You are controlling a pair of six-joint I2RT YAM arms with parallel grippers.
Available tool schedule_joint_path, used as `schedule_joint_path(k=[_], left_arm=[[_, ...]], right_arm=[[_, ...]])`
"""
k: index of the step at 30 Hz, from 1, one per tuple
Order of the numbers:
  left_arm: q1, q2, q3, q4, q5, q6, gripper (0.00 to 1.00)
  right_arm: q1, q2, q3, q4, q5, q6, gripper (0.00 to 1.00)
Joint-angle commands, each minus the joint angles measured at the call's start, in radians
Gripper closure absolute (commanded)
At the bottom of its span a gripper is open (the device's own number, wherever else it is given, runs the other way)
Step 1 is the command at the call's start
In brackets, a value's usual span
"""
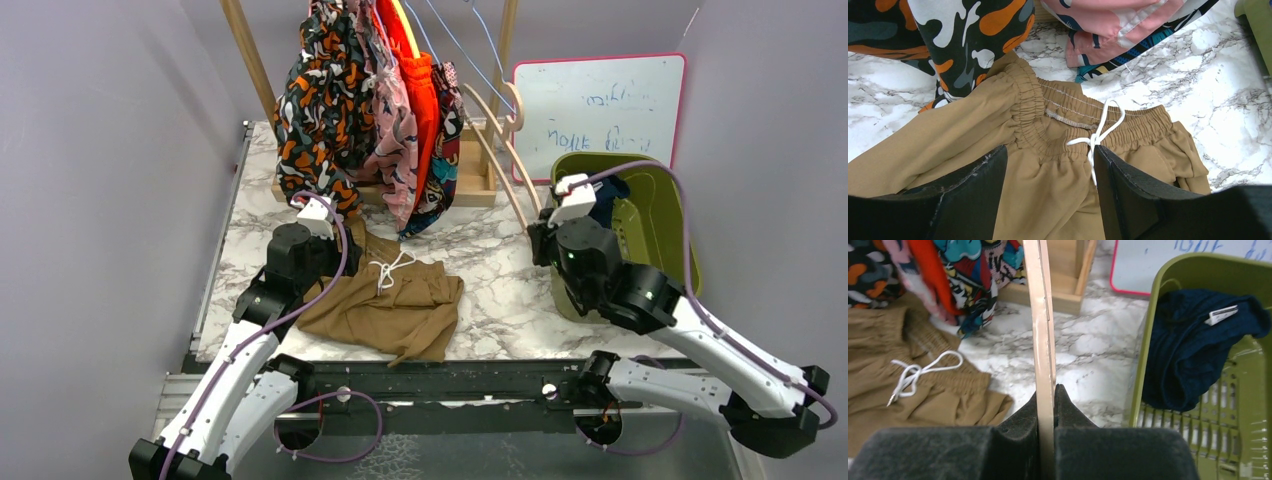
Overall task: Remove the shorts from the hanger
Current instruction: Place the hanger on the clothes rod.
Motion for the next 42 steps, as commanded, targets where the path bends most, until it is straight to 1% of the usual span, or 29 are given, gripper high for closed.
schedule_joint_path(k=[1,5,7,10,14,22,27,32,36,38,42], left_arm=[[0.004,-0.014,0.022,0.007,-0.008,-0.005,0.33],[0.005,-0.015,0.020,0.008,-0.009,-0.004,0.33],[0.004,-0.014,0.021,0.007,-0.009,-0.004,0.33],[0.004,-0.012,0.021,0.008,-0.007,-0.004,0.33],[0.006,-0.011,0.021,0.007,-0.003,-0.005,0.33],[0.005,-0.010,0.021,0.007,-0.001,-0.003,0.33],[0.005,-0.009,0.021,0.008,0.002,-0.002,0.33],[0.005,-0.009,0.020,0.007,0.004,-0.002,0.33],[0.005,-0.008,0.020,0.008,0.006,-0.002,0.33],[0.005,-0.008,0.020,0.007,0.007,-0.001,0.33],[0.005,-0.006,0.021,0.008,0.008,0.000,0.33]], right_arm=[[0.001,0.065,0.054,0.178,0.160,-0.104,0.99],[0.001,0.106,0.081,0.303,0.057,-0.190,0.99],[0.001,0.144,0.130,0.302,0.015,-0.183,0.99],[0.001,0.219,0.220,0.286,-0.008,-0.188,0.99],[0.001,0.319,0.335,0.220,-0.020,-0.164,0.99],[-0.022,0.476,0.577,0.035,-0.109,-0.168,0.99],[-0.128,0.571,0.738,-0.075,-0.312,-0.157,0.99],[-0.198,0.659,0.884,-0.164,-0.468,-0.159,0.99],[-0.258,0.727,1.020,-0.234,-0.508,-0.159,0.99],[-0.277,0.756,1.083,-0.261,-0.494,-0.164,0.99],[-0.312,0.783,1.149,-0.265,-0.495,-0.164,0.99]])
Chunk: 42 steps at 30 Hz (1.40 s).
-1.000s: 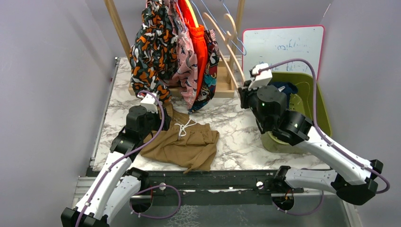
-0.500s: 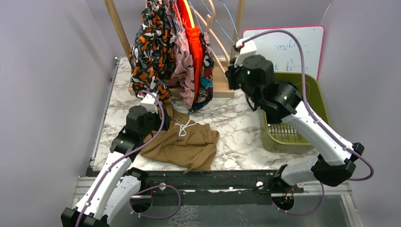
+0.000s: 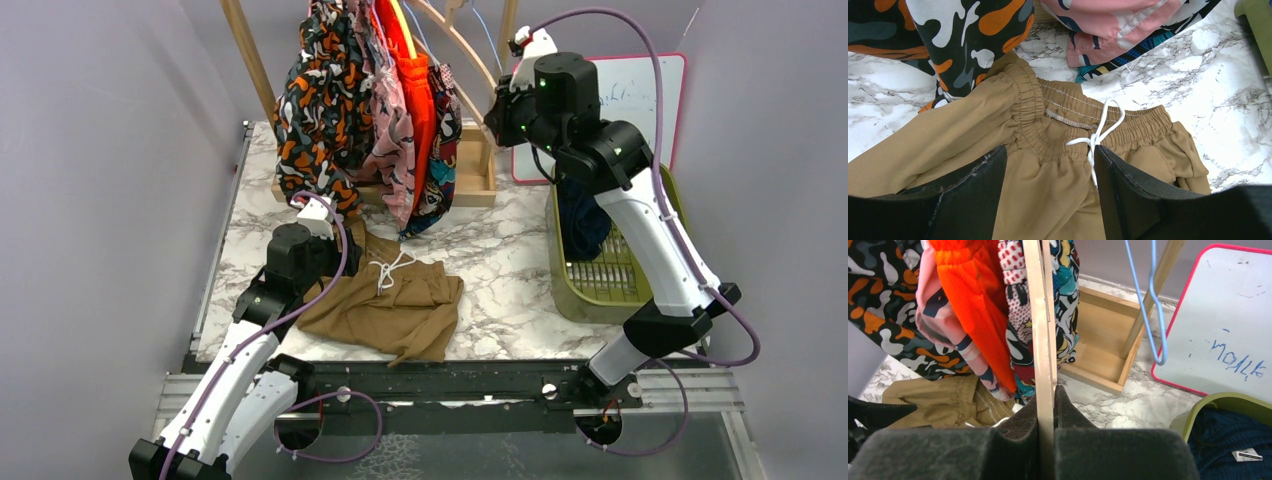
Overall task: Remove the shorts from the hanger
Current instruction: Place the hanger on the clothes rod.
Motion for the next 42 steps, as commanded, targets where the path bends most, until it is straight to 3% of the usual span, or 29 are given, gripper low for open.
schedule_joint_path(k=[1,17,42], left_arm=[[0.004,-0.006,0.021,0.008,0.009,0.000,0.33],[0.004,-0.005,0.020,0.008,0.009,0.003,0.33],[0.005,0.007,0.021,0.007,0.010,0.007,0.33]], right_arm=[[-0.032,0.021,0.086,-0.031,-0.055,-0.007,0.99],[-0.126,0.203,0.270,-0.056,-0.163,-0.018,0.99],[-0.167,0.245,0.367,-0.028,-0.208,-0.010,0.99]])
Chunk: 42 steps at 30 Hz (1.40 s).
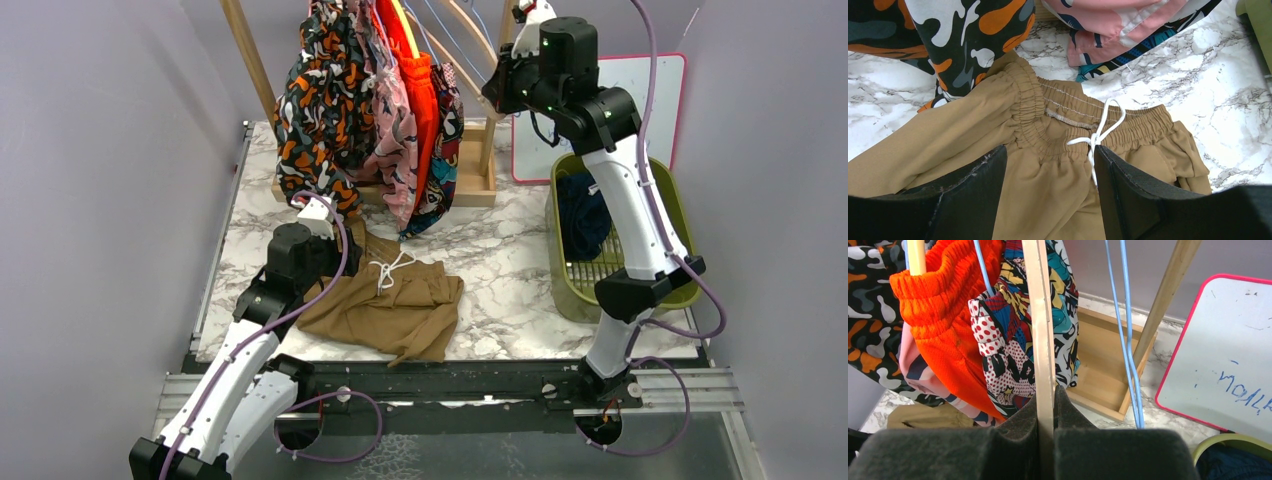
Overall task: Remove the shorts from the hanger
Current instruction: Place the hanger on the clothes rod.
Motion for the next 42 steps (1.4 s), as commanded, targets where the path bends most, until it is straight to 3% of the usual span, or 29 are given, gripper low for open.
schedule_joint_path(k=[1,27,31,36,42], left_arm=[[0.005,0.003,0.021,0.007,0.012,0.005,0.33],[0.006,0.015,0.021,0.007,0.017,0.006,0.33],[0.005,0.017,0.021,0.008,0.018,0.006,0.33],[0.006,0.023,0.024,0.008,0.018,0.012,0.33],[0.005,0.014,0.023,0.007,0.016,0.010,0.33]], right_arm=[[-0.015,0.022,0.063,0.010,-0.025,-0.010,0.99],[-0.075,0.134,0.098,-0.003,-0.128,-0.003,0.99],[-0.075,0.168,0.184,-0.008,-0.119,0.004,0.98],[-0.075,0.071,0.001,0.052,-0.171,0.011,0.89],[-0.075,-0.008,-0.060,0.068,-0.203,0.015,0.67]])
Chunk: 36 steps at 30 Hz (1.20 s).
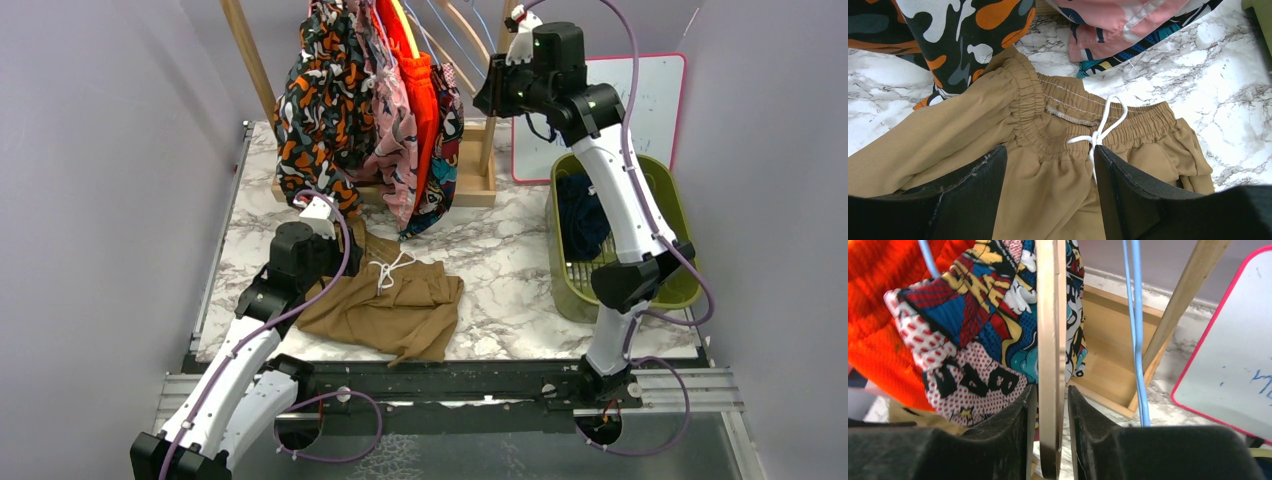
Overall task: Remove the shorts from the hanger
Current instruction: Place the hanger on the clothes rod, then move the shorts to the center of the board.
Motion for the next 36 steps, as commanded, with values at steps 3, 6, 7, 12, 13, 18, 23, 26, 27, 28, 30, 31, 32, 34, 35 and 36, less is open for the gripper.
schedule_joint_path(k=[3,6,7,12,13,18,23,26,27,28,30,31,32,34,35,36], left_arm=[[0.005,-0.014,0.021,0.006,0.013,0.008,0.33],[0.004,-0.016,0.021,0.008,0.014,0.008,0.33],[0.004,-0.019,0.021,0.007,0.012,0.008,0.33],[0.006,-0.029,0.021,0.007,0.009,0.007,0.33],[0.005,-0.030,0.021,0.008,0.009,0.006,0.33],[0.005,-0.051,0.021,0.006,-0.010,0.004,0.33],[0.005,-0.088,0.016,0.007,-0.049,-0.005,0.31],[0.004,-0.105,0.017,0.007,-0.075,-0.011,0.30],[0.005,-0.111,0.016,0.006,-0.085,-0.013,0.30],[0.005,-0.118,0.016,0.006,-0.094,-0.015,0.29],[0.005,-0.130,0.015,0.006,-0.115,-0.021,0.29],[0.005,-0.137,0.014,0.007,-0.126,-0.024,0.28],[0.004,-0.145,0.013,0.007,-0.138,-0.027,0.28],[0.005,-0.159,0.012,0.006,-0.162,-0.031,0.27],[0.005,-0.169,0.011,0.007,-0.174,-0.034,0.27],[0.005,-0.176,0.010,0.006,-0.184,-0.035,0.26]], right_arm=[[-0.005,-0.141,-0.066,0.060,-0.059,-0.013,0.52],[-0.005,-0.240,-0.180,0.110,-0.055,-0.011,0.45],[-0.005,-0.284,-0.225,0.133,-0.047,-0.006,0.41],[-0.005,-0.509,-0.535,0.274,-0.012,0.005,0.32],[-0.005,-0.550,-0.581,0.287,0.008,0.007,0.31],[-0.005,-0.838,-0.968,0.444,-0.124,0.058,0.31],[-0.004,-1.067,-1.486,0.794,-0.456,0.210,0.30],[0.013,-1.076,-1.648,0.867,-0.513,0.272,0.27],[0.028,-1.076,-1.685,0.883,-0.504,0.268,0.26],[0.051,-1.076,-1.712,0.896,-0.486,0.259,0.24],[0.116,-1.068,-1.751,0.928,-0.438,0.220,0.22],[0.162,-1.058,-1.755,0.932,-0.392,0.201,0.21],[0.214,-1.041,-1.751,0.930,-0.351,0.171,0.21],[0.329,-0.990,-1.747,0.954,-0.252,0.113,0.19],[0.388,-0.953,-1.745,0.976,-0.191,0.083,0.19],[0.442,-0.908,-1.738,0.995,-0.143,0.054,0.18]])
